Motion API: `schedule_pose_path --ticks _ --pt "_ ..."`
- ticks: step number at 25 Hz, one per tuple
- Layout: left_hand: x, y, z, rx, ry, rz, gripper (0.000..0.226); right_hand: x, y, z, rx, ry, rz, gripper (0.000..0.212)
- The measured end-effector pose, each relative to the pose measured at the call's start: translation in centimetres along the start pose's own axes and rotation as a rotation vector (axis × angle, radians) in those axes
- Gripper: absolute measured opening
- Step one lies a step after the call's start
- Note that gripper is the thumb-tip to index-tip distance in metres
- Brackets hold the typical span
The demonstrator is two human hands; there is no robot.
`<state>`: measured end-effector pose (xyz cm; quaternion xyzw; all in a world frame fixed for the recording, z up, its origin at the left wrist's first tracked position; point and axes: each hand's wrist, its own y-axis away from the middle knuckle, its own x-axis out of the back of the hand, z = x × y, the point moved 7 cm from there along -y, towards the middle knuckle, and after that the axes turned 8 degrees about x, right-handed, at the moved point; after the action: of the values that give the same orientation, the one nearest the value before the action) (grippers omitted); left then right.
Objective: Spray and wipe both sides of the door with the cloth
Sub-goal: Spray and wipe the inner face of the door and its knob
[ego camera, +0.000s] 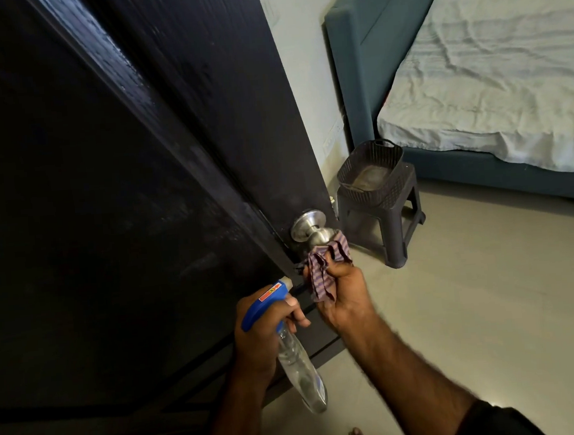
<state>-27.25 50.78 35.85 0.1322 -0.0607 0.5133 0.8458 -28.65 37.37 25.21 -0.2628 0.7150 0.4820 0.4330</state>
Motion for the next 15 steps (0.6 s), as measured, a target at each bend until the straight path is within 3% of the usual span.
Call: schedule_pose_path --ticks 2,4,6,9,11,13,15 --pt "0.6 0.2 0.2 0.022 0.037 0.015 0.031 -0.2 0.0 -1.6 0.061 0.193 -0.109 0.039" --pt "1.5 0.1 0.2 0.057 0.078 0.035 0.024 -1.3 -0.4 -5.3 0.290 0.634 -0.297 0.053" --pt "1.7 -0.1 0.0 0.053 0.016 0.043 0.023 -3.8 -0.1 -8.8 0.543 1.075 -0.495 0.053" --pt "1.7 -0.3 -0.1 0.046 0.020 0.050 0.025 -9.7 1.6 -9.7 0.954 1.782 -0.975 0.045" --pt "1.5 -0.3 0.1 0.048 0.038 0.063 0.028 -11.5 1.1 -8.7 0.928 2.176 -1.178 0.052" --pt "0.9 -0.5 0.3 0.076 0.052 0.124 0.030 -11.7 0.3 -9.4 0.832 2.126 -1.138 0.056" --pt "0.5 -0.9 0.9 0.087 0.065 0.232 0.029 -10.4 -0.1 -10.3 0.746 1.853 -0.923 0.059"
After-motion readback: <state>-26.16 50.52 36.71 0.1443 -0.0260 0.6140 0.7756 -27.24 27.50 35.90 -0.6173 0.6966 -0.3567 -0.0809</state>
